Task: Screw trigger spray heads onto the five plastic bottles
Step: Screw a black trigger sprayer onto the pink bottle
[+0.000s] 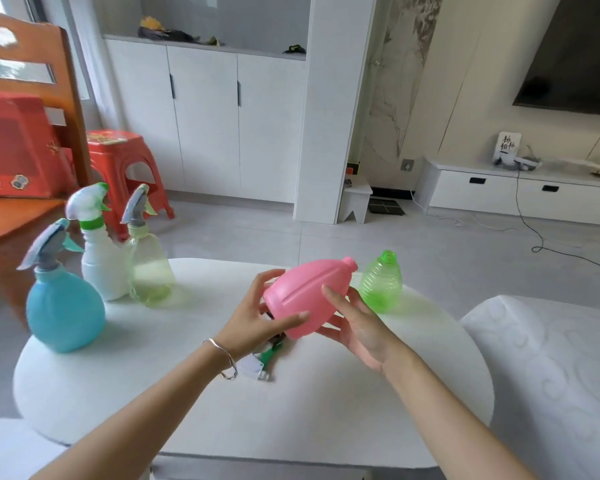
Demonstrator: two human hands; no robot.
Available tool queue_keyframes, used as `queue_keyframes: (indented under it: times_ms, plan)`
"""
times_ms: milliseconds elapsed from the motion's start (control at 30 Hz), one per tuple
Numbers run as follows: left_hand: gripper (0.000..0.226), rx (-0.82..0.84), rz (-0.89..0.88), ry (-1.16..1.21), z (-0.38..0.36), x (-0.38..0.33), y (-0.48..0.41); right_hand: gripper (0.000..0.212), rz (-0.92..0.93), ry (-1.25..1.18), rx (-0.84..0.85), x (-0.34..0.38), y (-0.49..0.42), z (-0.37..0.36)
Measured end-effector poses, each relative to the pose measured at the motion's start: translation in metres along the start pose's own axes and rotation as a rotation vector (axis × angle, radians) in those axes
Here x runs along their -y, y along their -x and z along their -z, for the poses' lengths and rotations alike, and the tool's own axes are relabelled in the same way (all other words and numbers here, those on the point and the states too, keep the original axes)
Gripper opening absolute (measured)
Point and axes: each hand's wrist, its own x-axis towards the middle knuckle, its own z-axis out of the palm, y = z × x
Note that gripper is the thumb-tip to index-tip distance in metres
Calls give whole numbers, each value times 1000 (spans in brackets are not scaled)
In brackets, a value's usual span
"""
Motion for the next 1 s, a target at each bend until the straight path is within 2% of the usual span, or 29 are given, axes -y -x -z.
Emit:
queue_keyframes:
  times_ms: [100,167,233,300,400,500,633,800,933,1000]
  plan:
    - [73,-90,62,92,39,4,7,62,5,52,26,-4,-9,-14]
    - [82,-165,100,143,67,9,11,59,22,157,13,-8,-16,-17]
    - [98,-226,130,161,93,17,15,44,47,327,-4,-15,-23,-18]
    - [106,-266,162,183,112,26,20,39,70,456,-29,-23,-31,-17]
    - [96,-290,206,253,127,39,24,47,73,636,-16,-36,-43,-15]
    - [87,-271,226,308,131,45,21,51,69,899,91,-48,-55,-15]
    - [96,-251,238,344,134,45,17,56,70,1090,142,-58,-70,-17]
    - [83,-267,251,406,142,53,14,65,39,1233,134,-62,-77,-19]
    - [86,-271,271,400,143,57,14,62,81,1424,104,-65,-78,-19]
    - [77,-274,274,405,142,58,14,60,96,1456,70,-67,-78,-19]
